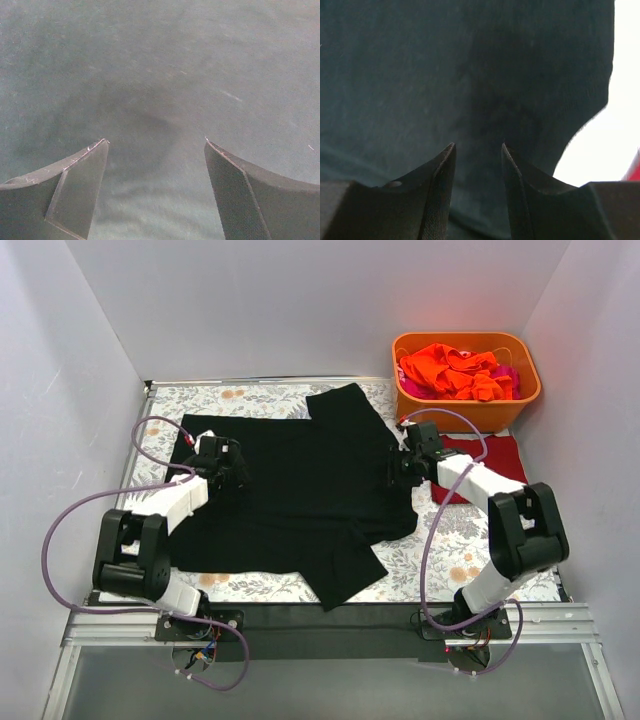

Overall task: Fold and stack the t-shirts
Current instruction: Flatten the tshirt out

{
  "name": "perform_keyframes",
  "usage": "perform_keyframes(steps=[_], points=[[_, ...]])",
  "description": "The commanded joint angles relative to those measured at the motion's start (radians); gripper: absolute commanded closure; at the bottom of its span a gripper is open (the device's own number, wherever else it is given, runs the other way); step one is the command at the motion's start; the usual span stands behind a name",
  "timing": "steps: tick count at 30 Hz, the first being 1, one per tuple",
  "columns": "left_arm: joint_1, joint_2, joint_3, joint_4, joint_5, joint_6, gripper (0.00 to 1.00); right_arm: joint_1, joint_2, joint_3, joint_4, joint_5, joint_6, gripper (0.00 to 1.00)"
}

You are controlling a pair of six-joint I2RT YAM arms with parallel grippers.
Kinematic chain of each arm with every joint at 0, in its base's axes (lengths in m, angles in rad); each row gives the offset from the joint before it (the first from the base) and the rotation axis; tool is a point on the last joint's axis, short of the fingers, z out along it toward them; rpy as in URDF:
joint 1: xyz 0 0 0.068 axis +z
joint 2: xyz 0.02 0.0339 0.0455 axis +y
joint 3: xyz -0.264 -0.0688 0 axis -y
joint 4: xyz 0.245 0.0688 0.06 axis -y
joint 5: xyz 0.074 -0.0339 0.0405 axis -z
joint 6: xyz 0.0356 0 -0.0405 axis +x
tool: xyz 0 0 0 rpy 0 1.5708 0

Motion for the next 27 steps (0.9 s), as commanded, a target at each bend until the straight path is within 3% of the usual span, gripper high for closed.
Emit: perform_keyframes(steps=[1,11,19,23,27], points=[[0.030,0.072,0.045,0.015,0.016,-0.026,0.28,0.007,0.082,0.080,0.031,0.010,-0.040,0.59],[0.079,0.270,0.144,0.024,0.028,-0.046,0.28,0.007,0.342,0.266,0.003,0.092,-0.123,0.58],[0.099,0.410,0.310,0.012,0.051,-0.057,0.28,-0.001,0.509,0.534,-0.057,0.223,-0.191,0.56],[0.099,0.356,0.375,-0.025,0.036,-0.043,0.27,0.003,0.492,0.587,-0.072,0.221,-0.206,0.53],[0.099,0.199,0.335,-0.070,-0.089,-0.069,0.27,0.037,0.364,0.521,-0.074,0.219,-0.211,0.50]])
